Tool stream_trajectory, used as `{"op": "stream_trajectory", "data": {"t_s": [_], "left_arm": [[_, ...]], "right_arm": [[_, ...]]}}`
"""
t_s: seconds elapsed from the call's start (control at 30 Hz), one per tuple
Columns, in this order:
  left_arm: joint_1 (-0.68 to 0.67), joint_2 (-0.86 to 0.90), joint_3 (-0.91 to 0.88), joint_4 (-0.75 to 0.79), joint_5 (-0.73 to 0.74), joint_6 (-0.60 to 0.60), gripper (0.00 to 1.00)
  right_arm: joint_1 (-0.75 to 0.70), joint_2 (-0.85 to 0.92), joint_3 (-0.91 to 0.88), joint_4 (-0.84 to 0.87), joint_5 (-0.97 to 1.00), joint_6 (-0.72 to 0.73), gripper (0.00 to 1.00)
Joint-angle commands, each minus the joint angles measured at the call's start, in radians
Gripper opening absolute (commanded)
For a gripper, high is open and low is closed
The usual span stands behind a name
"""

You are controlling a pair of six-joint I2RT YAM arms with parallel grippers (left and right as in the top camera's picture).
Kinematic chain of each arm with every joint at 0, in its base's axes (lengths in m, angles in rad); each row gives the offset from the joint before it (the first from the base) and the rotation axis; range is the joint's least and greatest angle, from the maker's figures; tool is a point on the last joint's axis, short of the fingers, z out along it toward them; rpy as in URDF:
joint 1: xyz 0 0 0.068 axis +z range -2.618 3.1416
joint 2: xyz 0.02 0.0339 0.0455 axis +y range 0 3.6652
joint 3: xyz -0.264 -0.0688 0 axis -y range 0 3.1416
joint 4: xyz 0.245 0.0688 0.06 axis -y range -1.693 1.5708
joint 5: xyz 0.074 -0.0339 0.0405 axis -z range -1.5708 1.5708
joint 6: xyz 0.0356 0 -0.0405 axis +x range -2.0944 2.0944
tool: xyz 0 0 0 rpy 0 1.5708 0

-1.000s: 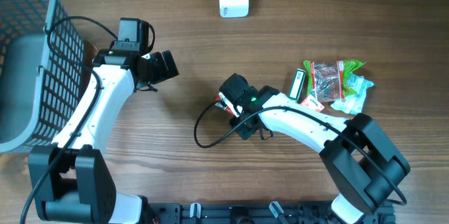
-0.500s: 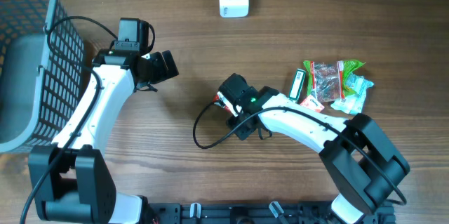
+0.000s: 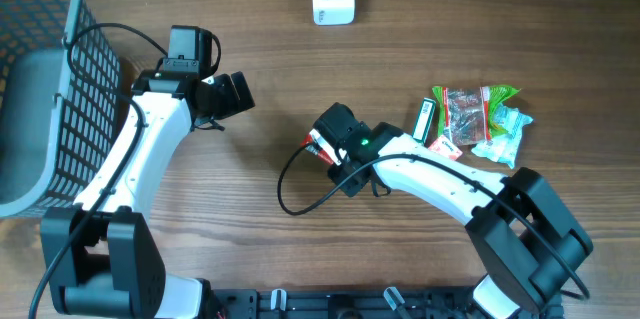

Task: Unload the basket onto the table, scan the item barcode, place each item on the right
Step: 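Close the right gripper on the stick snack's end and lift it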

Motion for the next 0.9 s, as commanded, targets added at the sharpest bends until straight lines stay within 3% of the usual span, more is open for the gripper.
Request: {"op": "stream_trajectory", "data": {"t_s": [0.0, 0.2, 0.63, 0.87], "left_arm": [[0.002, 0.006, 0.003, 0.0, -0.002, 0.005, 1.0], [0.002, 0.006, 0.003, -0.001, -0.002, 0.005, 1.0], [0.002, 0.006, 0.003, -0.001, -0.002, 0.005, 1.0], [0.002, 0.006, 0.003, 0.0, -0.002, 0.005, 1.0]], "right_arm": [[0.003, -0.023, 0.018, -0.024, 0.028, -0.02, 0.41], [0.003, -0.023, 0.016, -0.03, -0.047, -0.017, 0.37], [0.003, -0.006, -0.032, 0.023, -0.02, -0.013, 0.35], [0.002, 0.008, -0.1, 0.055, 0.036, -0.012, 0.26]]}}
